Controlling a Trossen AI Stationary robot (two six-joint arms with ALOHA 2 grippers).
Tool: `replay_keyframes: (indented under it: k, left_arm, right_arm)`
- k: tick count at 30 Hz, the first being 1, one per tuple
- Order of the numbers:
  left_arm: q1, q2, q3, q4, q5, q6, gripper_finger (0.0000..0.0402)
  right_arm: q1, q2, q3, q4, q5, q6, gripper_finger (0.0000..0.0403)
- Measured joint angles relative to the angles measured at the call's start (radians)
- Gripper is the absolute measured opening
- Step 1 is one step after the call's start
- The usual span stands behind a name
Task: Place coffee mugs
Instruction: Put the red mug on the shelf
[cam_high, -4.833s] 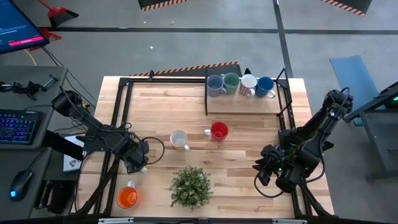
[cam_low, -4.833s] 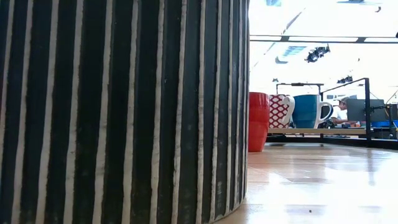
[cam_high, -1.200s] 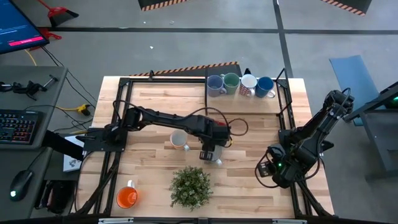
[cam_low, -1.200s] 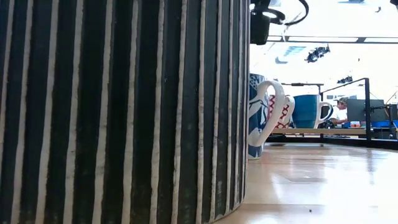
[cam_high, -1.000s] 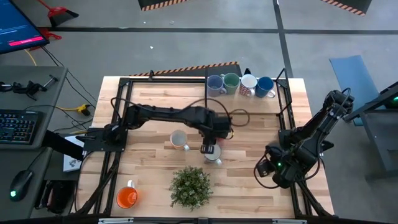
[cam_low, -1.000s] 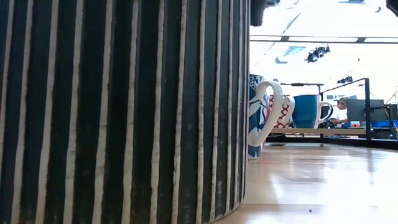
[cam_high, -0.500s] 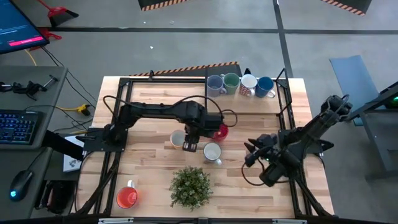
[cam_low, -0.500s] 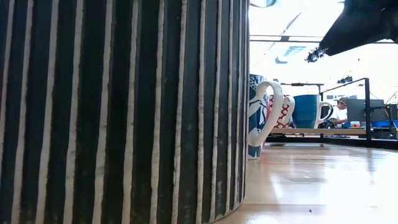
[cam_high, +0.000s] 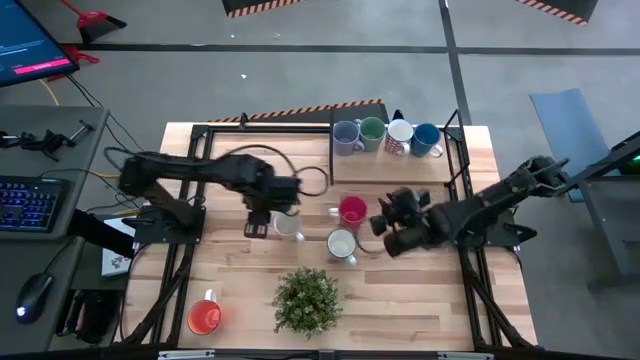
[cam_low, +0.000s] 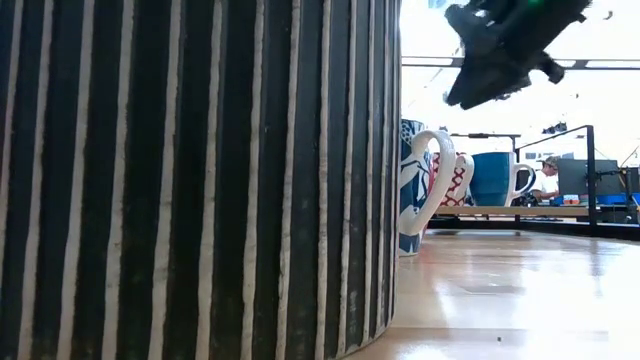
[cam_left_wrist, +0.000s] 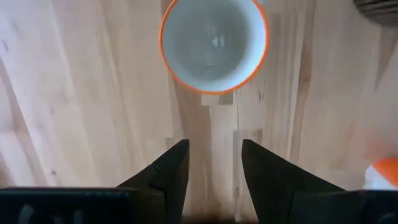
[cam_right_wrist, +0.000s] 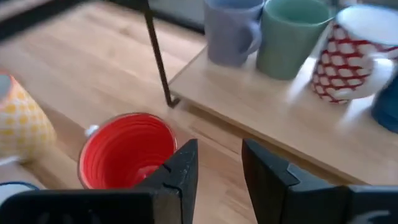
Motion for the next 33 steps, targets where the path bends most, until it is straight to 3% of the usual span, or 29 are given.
replay_keyframes:
  k: [7,10,17,23,29,33]
  left_arm:
    - [0.000,-0.233,-0.264,0.192,-0.029,-0.090,0.0136]
    - [0.000,-0.295,-0.327,0.212,-0.091,-0.131,0.0136]
    - [0.000,-0.366,-0.407,0.231,-0.133,-0.206,0.0136]
    - [0.000,-0.370,-0.443,0.235,-0.160,-0.208,0.0135]
    - [0.000,-0.370,-0.488,0.252,-0.167,-0.209,0.0135]
    - [0.000,-0.370,-0.499,0.259,-0.167,-0.209,0.0135]
  right_arm:
    - [-0.285,0.000,0.000,0.296,-0.489,-0.470,0.0106]
    - [-0.393,0.000,0.000,0.353,-0.658,-0.526,0.0106]
    - [-0.534,-0.001,0.003,0.355,-0.888,-0.568,0.0106]
    - [-0.537,-0.001,0.004,0.355,-0.976,-0.571,0.0106]
    - [-0.521,-0.001,0.004,0.346,-0.932,-0.585,0.0106]
    - [-0.552,0.001,0.011,0.357,-0.963,-0.605,0.0106]
